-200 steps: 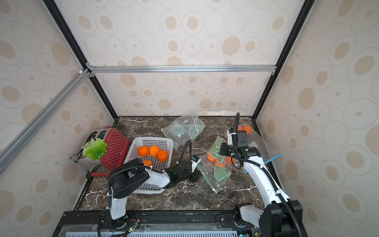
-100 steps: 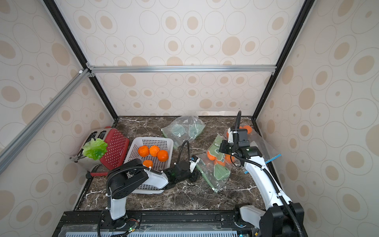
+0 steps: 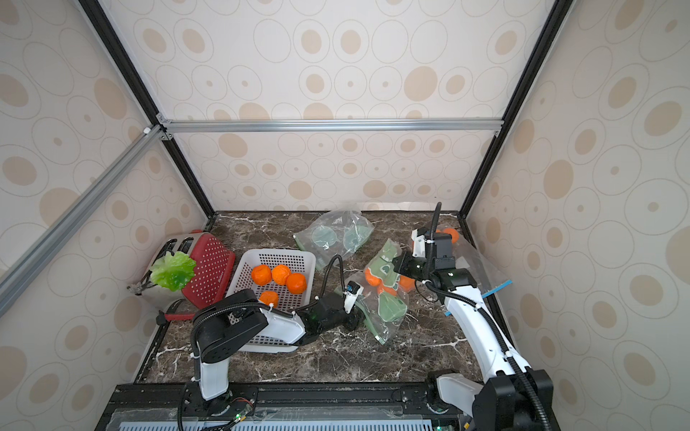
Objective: Open the zip-top bag and take out the orange
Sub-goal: Adjust the zipper food storage bag at the center of the board.
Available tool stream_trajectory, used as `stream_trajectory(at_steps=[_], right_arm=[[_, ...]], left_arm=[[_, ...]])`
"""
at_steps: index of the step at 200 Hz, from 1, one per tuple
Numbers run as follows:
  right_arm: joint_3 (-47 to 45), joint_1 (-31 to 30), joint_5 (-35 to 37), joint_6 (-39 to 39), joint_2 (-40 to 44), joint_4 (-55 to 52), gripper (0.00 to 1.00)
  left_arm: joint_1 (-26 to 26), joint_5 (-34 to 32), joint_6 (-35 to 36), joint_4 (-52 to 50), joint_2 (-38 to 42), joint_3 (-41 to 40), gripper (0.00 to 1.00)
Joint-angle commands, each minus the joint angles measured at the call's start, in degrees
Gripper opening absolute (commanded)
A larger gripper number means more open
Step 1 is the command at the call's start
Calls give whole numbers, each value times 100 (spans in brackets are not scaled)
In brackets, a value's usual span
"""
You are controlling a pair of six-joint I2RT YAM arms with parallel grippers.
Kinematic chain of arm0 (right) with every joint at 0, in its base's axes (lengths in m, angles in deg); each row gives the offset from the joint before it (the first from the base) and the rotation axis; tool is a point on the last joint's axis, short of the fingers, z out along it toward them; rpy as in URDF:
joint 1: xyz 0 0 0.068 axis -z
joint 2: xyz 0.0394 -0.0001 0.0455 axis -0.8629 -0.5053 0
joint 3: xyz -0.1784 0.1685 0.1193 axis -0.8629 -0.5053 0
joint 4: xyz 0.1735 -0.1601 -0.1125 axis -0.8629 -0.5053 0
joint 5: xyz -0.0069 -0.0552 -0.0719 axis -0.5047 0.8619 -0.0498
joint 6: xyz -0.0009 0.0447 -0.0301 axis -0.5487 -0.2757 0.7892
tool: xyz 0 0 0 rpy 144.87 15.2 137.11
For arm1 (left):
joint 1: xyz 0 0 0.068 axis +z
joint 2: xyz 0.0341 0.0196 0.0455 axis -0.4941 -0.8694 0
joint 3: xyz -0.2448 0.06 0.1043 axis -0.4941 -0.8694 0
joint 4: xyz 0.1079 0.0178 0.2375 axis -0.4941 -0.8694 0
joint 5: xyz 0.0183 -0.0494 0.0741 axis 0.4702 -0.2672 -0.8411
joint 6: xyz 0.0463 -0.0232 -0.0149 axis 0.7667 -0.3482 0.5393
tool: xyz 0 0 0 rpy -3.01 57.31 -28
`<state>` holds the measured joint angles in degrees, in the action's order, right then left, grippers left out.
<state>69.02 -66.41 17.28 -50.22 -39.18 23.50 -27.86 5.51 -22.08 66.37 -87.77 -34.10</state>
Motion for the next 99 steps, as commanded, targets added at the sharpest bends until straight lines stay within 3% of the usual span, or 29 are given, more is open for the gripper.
stream_trajectory(at_steps=[1, 63, 99], right_arm=[[-124, 131, 484, -220, 18, -290, 0], [-428, 137, 489, -307, -330, -441, 0], [-258, 140, 229, -386, -417, -518, 0]], left_arm=[[26, -84, -40, 186, 215, -47, 63], [26, -414, 273, 267, 233, -222, 63], [11, -637, 679, 633, -134, -124, 62]])
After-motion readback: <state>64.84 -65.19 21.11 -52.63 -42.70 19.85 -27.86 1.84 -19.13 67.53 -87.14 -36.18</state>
